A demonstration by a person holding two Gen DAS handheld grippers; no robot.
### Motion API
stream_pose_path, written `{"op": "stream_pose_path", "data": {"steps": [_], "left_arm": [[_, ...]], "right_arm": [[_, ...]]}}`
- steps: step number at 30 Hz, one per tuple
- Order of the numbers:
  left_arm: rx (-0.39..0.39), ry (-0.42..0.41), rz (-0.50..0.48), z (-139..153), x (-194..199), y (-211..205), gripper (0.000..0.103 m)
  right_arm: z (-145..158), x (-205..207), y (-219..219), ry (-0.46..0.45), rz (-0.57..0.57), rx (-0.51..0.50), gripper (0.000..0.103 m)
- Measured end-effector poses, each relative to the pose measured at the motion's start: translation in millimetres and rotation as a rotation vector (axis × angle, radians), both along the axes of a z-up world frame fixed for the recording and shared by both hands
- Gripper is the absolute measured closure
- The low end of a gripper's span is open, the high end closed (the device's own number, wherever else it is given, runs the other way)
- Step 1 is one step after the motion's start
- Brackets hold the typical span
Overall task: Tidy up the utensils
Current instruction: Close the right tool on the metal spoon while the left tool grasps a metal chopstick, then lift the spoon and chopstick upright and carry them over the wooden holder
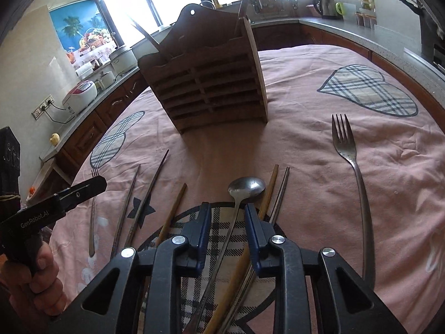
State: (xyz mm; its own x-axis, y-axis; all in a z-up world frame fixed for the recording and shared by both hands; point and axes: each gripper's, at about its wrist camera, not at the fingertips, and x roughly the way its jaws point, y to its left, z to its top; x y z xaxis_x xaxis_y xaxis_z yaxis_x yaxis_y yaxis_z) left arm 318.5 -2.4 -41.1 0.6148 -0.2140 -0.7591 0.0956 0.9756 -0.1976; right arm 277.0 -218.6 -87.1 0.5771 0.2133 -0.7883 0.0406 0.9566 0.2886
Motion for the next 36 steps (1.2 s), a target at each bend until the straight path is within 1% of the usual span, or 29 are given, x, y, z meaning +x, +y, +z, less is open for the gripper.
{"op": "stream_pose_path", "data": {"steps": [2,6,8,9,11,12,15,18,19,20,21,22,26,28,33,36], "left_arm": [[0.017,0.012,-0.022,-3.8,11.2,-6.9,0.048],[0.063,0.054,-0.075,-16.0,38.0,-24.5,0.055],[0.08,0.074,-0.095,-21.9,52.4,-32.5,0.058],[0.089,0.082,-0.104,-24.6,59.0,-35.9,0.062],[0.1,0.096,-0.111,-29.8,72.7,-41.1,0.065],[0.105,0.104,-0.118,-32.7,79.0,-43.6,0.066],[0.135,0.147,-0.145,-45.7,94.2,-52.3,0.068],[0.197,0.132,-0.165,-49.4,98.2,-62.2,0.068],[0.204,0.128,-0.166,-50.1,99.3,-64.6,0.07],[0.209,0.124,-0.165,-51.1,100.1,-65.3,0.079],[0.217,0.119,-0.165,-51.7,100.5,-65.9,0.091],[0.213,0.119,-0.166,-51.8,100.0,-65.7,0.097],[0.16,0.122,-0.162,-49.5,96.1,-60.6,0.098],[0.124,0.115,-0.16,-44.1,91.3,-56.4,0.098],[0.039,0.057,-0.153,-15.6,69.0,-43.7,0.1],[-0.02,0.016,-0.14,6.5,47.7,-32.6,0.1]], "right_arm": [[-5.4,4.2,1.2,0.024,0.004,0.0,0.079],[-11.0,11.8,2.9,0.05,0.016,0.0,0.081],[-12.3,15.5,2.9,0.054,0.016,0.003,0.084],[-12.8,16.5,2.0,0.057,0.014,0.004,0.087],[-13.9,18.1,-1.5,0.062,0.009,0.016,0.094],[-14.1,19.1,-3.5,0.063,0.007,0.023,0.096],[-14.7,22.0,-6.4,0.065,0.008,0.04,0.097],[-16.9,25.2,-7.7,0.074,0.009,0.058,0.096],[-17.4,26.1,-8.4,0.075,0.011,0.066,0.096],[-17.3,26.7,-8.9,0.074,0.012,0.067,0.096],[-17.2,27.2,-8.9,0.074,0.015,0.067,0.096],[-17.1,27.8,-8.9,0.074,0.017,0.064,0.096],[-14.9,26.5,-8.7,0.063,0.017,0.066,0.097],[-11.1,25.0,-9.4,0.052,0.018,0.081,0.1],[6.0,18.5,-9.6,0.003,0.019,0.08,0.101],[19.0,14.9,-9.9,-0.032,0.017,0.081,0.101]]}}
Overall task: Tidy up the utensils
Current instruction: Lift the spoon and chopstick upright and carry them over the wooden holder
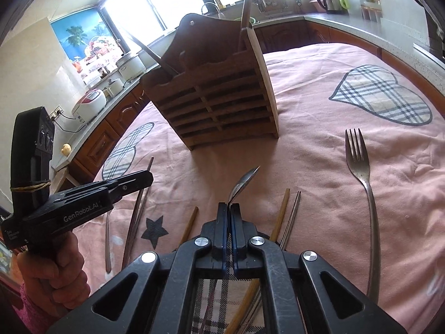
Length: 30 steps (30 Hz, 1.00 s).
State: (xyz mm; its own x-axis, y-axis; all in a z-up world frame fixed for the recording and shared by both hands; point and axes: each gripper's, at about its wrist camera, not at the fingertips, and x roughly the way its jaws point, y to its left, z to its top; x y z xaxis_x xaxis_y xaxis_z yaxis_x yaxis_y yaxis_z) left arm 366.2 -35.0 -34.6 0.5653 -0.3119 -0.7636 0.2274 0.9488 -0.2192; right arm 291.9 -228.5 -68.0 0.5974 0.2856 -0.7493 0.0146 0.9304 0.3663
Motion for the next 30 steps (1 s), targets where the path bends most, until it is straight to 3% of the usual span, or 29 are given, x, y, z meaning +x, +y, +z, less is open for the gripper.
{"op": "stream_pose_path", "data": {"steps": [5,12,30], "left_arm": [[-0.07,-0.062,0.024,31.7,-32.6,20.5,0.1],[-0.11,-0.135,0.038,64.2,-74.3,43.6,0.1],[-0.186,-0.282,0.1,100.2,-127.9,78.5,0.1]], "right_arm": [[26.5,-7.8,-1.8,-0.074,-0.011,0.003,0.101],[61.0,-20.7,-2.4,-0.17,-0.031,-0.028,0.101],[102.7,-43.6,-6.4,-0.287,-0.057,-0.07,0.101]]}}
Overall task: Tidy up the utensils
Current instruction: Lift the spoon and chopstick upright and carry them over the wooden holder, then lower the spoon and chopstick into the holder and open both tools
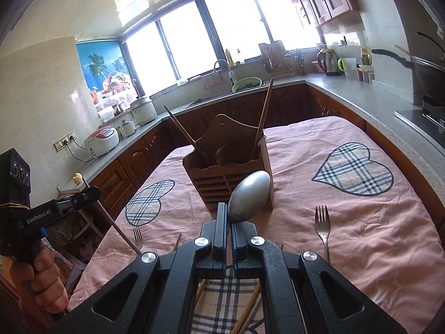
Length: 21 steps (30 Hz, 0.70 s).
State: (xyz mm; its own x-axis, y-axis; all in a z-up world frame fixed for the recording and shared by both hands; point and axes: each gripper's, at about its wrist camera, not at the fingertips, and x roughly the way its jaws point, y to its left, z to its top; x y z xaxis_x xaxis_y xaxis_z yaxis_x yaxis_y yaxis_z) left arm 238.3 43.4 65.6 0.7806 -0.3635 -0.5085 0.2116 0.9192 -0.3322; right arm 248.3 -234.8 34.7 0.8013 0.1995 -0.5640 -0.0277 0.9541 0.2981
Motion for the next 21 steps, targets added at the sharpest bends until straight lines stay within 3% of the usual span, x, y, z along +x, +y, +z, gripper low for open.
{"op": "stream_pose_path", "data": {"steps": [21], "left_arm": [[-0.069,-0.076,0.029,14.3,10.5,20.2,0.1]], "right_arm": [[16.3,12.3,-7.1,-0.064,-0.017,-0.029,0.101]]}}
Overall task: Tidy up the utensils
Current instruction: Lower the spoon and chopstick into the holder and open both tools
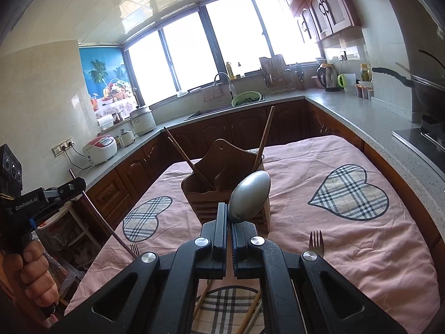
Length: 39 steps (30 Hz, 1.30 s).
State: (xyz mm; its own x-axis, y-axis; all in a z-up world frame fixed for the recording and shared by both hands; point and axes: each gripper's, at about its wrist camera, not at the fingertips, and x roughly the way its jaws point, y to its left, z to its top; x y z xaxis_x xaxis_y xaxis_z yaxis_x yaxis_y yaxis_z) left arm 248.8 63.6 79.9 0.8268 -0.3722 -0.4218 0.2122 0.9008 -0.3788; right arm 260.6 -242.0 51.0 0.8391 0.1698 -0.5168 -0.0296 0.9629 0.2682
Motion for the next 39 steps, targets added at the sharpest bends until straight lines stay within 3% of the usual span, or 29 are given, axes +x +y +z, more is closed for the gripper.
{"op": "stream_pose_path", "data": {"steps": [12,21,29,39], "left_arm": [[-0.052,-0.06,0.02,19.0,38.0,2.8,0.1],[-0.07,-0.165,0.074,32.1,82.0,-2.9,0.1],[-0.094,-0.148,0.126,-13.3,135.1,-23.4,0.1],[-0.062,-0.042,0.138,-67.9,194.5,-56.4,0.1]], "right_arm": [[21.0,29.0,-7.6,-0.074,-0.038,-0.043,0.101],[46.7,71.5,-15.0,-0.164,-0.085,-0.103,0.101],[29.3,111.4,3.5,-0.153,-0.084,-0.215,0.101],[-20.5,140.8,10.1,-0.056,-0.049,-0.212,0.101]]}}
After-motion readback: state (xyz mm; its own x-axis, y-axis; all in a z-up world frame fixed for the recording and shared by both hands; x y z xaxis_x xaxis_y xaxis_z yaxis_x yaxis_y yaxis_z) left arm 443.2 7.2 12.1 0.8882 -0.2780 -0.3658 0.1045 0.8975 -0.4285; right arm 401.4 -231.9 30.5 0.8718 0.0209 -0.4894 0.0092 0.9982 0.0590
